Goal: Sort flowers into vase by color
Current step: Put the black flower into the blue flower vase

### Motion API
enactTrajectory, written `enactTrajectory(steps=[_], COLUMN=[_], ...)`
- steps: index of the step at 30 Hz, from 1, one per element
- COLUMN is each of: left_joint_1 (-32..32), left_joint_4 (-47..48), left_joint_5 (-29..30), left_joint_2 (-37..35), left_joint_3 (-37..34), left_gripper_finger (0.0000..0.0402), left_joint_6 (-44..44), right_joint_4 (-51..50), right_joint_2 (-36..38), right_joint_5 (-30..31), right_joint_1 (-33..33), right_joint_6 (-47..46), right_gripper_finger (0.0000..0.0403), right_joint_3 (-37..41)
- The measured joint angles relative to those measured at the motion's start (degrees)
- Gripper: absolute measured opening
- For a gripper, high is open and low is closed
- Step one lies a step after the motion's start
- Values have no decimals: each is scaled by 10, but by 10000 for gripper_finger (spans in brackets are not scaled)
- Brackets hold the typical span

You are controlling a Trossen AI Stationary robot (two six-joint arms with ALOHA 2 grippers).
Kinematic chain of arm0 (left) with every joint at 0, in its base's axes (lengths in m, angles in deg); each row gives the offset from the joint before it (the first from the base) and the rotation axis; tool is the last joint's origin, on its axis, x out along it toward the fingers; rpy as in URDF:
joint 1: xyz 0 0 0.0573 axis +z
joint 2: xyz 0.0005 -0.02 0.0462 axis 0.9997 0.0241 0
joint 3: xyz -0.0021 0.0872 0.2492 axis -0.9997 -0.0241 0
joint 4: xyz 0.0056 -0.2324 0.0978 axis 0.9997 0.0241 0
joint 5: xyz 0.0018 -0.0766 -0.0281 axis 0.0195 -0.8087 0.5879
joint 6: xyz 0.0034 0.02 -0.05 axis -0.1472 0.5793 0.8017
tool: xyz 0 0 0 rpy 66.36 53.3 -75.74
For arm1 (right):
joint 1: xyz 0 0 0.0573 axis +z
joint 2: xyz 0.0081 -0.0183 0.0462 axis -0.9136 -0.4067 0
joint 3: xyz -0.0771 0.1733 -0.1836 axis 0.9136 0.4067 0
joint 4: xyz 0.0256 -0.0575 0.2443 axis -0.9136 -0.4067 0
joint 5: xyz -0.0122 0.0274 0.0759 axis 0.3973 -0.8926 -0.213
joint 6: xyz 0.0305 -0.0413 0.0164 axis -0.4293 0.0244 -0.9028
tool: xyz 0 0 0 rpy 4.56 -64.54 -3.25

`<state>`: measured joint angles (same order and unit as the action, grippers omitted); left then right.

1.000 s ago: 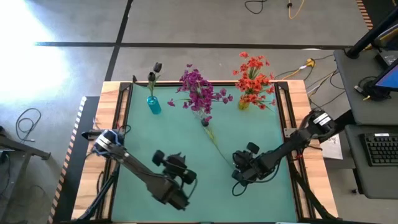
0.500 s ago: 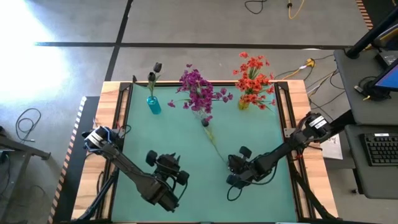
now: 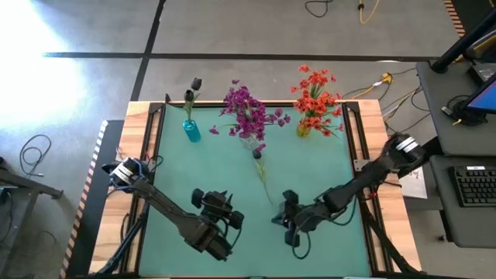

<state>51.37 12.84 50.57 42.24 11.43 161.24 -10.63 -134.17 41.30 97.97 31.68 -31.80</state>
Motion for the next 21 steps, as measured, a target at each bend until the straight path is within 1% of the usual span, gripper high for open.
enactTrajectory(steps=[3, 6, 8, 10, 11, 13, 15, 18, 21], left_joint_1=[20, 41, 55, 68, 73, 82, 89, 99, 109], left_joint_4=[-49, -68, -79, -100, -113, -135, -139, -135, -145], left_joint_5=[6, -16, -25, -30, -42, -43, -46, -76, -78], left_joint_2=[25, 45, 57, 67, 70, 73, 75, 77, 77], left_joint_3=[0, 0, 0, 0, 1, 3, 4, 3, 10], left_gripper_finger=[84, 84, 84, 84, 84, 86, 92, 112, 141], left_joint_6=[-36, -83, -93, -76, -57, -19, -13, -6, 4], right_joint_4=[-109, -220, -284, -326, -343, -362, -368, -367, -367], right_joint_2=[58, 118, 152, 180, 193, 213, 225, 235, 237], right_joint_5=[35, 89, 118, 143, 152, 166, 172, 173, 174], right_joint_1=[8, 22, 32, 42, 46, 52, 56, 55, 55], right_joint_6=[-5, -35, -54, -74, -78, -80, -78, -63, -44], right_gripper_finger=[11, 11, 11, 11, 11, 11, 11, 11, 11], right_joint_3=[0, 0, 1, 1, 1, 2, 2, 2, 2])
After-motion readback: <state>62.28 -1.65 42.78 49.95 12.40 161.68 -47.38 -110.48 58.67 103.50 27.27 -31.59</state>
